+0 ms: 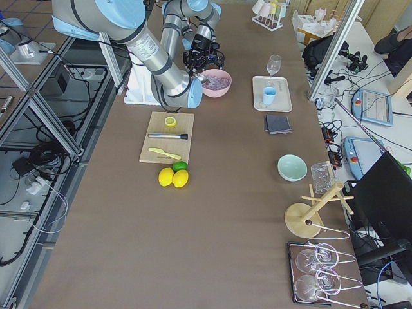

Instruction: Put ice in cup with scoop

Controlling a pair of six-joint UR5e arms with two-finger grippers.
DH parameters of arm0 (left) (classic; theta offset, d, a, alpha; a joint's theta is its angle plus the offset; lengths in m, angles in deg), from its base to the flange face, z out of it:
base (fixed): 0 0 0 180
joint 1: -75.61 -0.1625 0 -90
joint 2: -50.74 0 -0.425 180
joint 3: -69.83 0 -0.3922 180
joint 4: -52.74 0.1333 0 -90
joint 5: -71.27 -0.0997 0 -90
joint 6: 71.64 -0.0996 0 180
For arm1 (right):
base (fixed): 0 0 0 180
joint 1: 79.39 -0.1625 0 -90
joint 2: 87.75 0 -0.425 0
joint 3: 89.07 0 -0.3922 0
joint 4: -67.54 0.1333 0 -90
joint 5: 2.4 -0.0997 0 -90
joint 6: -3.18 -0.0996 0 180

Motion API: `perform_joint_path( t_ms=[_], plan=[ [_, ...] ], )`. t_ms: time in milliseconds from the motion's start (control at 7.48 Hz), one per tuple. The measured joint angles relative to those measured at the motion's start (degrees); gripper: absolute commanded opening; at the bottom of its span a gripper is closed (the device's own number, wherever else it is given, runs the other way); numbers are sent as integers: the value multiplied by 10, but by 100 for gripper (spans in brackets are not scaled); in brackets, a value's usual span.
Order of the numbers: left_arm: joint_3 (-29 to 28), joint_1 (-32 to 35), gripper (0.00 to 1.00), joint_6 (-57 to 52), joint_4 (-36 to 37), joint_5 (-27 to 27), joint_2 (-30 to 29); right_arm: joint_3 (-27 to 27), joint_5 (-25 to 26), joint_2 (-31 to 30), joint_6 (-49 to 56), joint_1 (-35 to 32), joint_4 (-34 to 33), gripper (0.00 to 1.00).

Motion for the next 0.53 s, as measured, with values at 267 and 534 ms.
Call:
perform_joint_path(
  t_ms=[267, 534],
  plan=[
    [0, 0, 98, 0, 0, 0, 0, -50, 21, 32, 15, 0, -13, 0],
    [0, 0, 98, 0, 0, 0, 0, -96, 29, 60, 24, 0, -14, 0]
  ],
)
